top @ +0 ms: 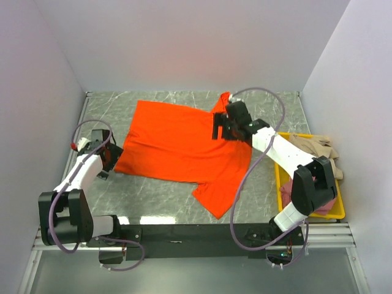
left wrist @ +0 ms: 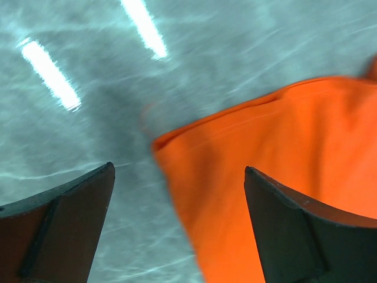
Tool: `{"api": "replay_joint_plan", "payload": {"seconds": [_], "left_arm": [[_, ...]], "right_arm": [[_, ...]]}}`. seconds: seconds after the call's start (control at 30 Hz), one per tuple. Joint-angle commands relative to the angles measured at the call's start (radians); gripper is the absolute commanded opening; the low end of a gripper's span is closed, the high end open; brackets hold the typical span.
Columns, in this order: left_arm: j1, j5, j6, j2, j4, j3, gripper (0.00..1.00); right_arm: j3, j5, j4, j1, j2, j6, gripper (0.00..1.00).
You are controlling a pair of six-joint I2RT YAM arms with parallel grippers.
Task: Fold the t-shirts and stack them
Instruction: Flatten the tshirt out
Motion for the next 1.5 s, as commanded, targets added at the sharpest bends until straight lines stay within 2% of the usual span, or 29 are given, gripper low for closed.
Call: {"api": "replay_joint_plan", "payload": {"seconds": [0.0, 0.13, 0.17, 0.23, 0.27, 0.37, 0.53, 0.63, 0.7, 0.73, 0.93, 1.13, 1.3, 1.47], "left_arm": [[0.005, 0.017, -0.007, 0.003, 0.041, -0.029, 0.95], [0.007, 0.032, -0.004, 0.08, 0.06, -0.042, 0.86], [0.007, 0.037, -0.001, 0.092, 0.066, -0.042, 0.81], [0.005, 0.058, 0.0, 0.12, 0.093, -0.048, 0.75], [0.007, 0.066, 0.011, 0.128, 0.104, -0.052, 0.69], [0.005, 0.081, 0.014, 0.151, 0.139, -0.066, 0.6], [0.007, 0.089, 0.02, 0.212, 0.158, -0.071, 0.51], [0.007, 0.095, 0.031, 0.247, 0.164, -0.062, 0.39], [0.005, 0.106, 0.037, 0.261, 0.178, -0.066, 0.22], [0.005, 0.107, 0.037, 0.263, 0.181, -0.069, 0.02], [0.005, 0.1, 0.062, 0.224, 0.201, -0.103, 0.01], [0.007, 0.098, 0.079, 0.155, 0.198, -0.121, 0.0], [0.005, 0.089, 0.082, 0.096, 0.189, -0.134, 0.01], [0.007, 0.083, 0.085, 0.054, 0.179, -0.14, 0.01]], "right_arm": [[-0.096, 0.035, 0.035, 0.027, -0.05, 0.056, 0.96], [-0.162, 0.047, 0.02, 0.054, -0.092, 0.067, 0.96], [-0.185, 0.047, 0.017, 0.057, -0.098, 0.07, 0.96], [-0.211, 0.05, 0.02, 0.061, -0.118, 0.079, 0.96], [-0.23, 0.043, 0.021, 0.062, -0.122, 0.076, 0.96], [-0.253, 0.036, 0.004, 0.065, -0.135, 0.077, 0.96], [-0.287, 0.044, 0.009, 0.065, -0.153, 0.091, 0.96], [-0.297, 0.042, 0.006, 0.067, -0.156, 0.087, 0.96], [-0.302, 0.05, -0.005, 0.068, -0.164, 0.087, 0.96], [-0.308, 0.056, -0.008, 0.068, -0.167, 0.088, 0.96], [-0.33, 0.088, -0.069, 0.117, -0.205, 0.047, 0.96], [-0.36, 0.089, -0.175, 0.353, -0.231, 0.036, 0.95], [-0.379, 0.059, -0.243, 0.601, -0.21, 0.088, 0.94], [-0.399, 0.026, -0.264, 0.734, -0.167, 0.148, 0.9]]}}
